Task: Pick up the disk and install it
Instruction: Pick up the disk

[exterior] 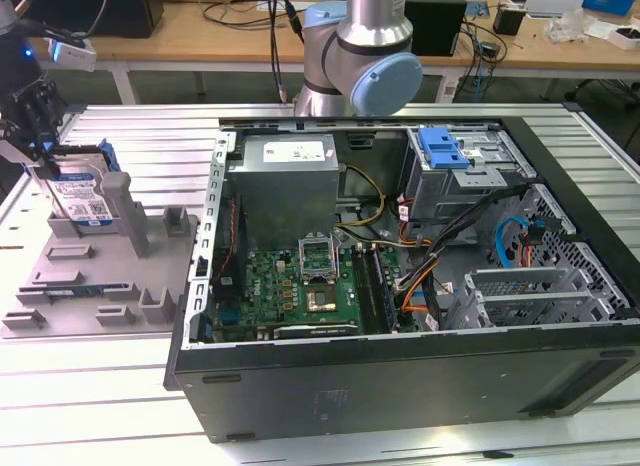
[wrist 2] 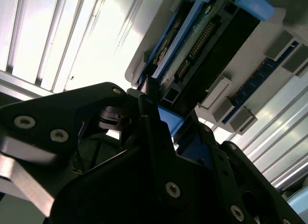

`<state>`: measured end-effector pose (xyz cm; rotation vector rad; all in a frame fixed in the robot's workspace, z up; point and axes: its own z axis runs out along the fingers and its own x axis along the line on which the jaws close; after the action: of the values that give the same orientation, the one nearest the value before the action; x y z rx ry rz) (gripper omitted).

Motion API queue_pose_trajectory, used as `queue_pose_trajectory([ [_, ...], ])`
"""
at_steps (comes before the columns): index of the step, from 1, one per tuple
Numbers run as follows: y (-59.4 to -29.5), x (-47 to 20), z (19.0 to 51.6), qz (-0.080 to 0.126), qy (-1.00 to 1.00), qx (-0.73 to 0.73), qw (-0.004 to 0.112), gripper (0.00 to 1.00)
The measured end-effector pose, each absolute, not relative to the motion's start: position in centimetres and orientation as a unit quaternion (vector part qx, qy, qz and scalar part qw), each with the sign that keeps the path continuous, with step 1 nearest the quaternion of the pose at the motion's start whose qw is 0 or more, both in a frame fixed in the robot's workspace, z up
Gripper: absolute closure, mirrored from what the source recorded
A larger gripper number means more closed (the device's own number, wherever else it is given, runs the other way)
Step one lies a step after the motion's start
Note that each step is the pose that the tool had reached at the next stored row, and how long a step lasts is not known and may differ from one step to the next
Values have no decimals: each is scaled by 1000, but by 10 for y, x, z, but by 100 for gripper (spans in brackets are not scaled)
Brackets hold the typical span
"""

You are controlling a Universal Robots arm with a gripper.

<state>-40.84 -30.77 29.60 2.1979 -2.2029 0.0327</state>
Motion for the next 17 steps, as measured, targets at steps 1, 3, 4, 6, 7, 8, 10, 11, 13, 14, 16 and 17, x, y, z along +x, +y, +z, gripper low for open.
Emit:
queue_pose_trajectory([
  [1,-308,-408,296,11,-708,706,15,64],
  [3,-308,-408,296,11,-708,706,15,64],
  [4,-308,-408,296,11,-708,706,15,64],
  [6,-308,-408,297,11,-708,706,15,64],
  [7,-308,-408,298,10,-708,706,15,64],
  [8,-308,-408,300,11,-708,706,15,64],
  [10,-308,-408,305,11,-708,706,15,64],
  [11,-308,-408,310,11,-708,706,15,64],
  [13,-308,-408,319,11,-708,706,15,64],
  [14,-308,-408,324,10,-708,706,15,64],
  [16,-308,-408,329,11,-708,706,15,64],
  [17,-308,-408,333,10,-708,706,15,64],
])
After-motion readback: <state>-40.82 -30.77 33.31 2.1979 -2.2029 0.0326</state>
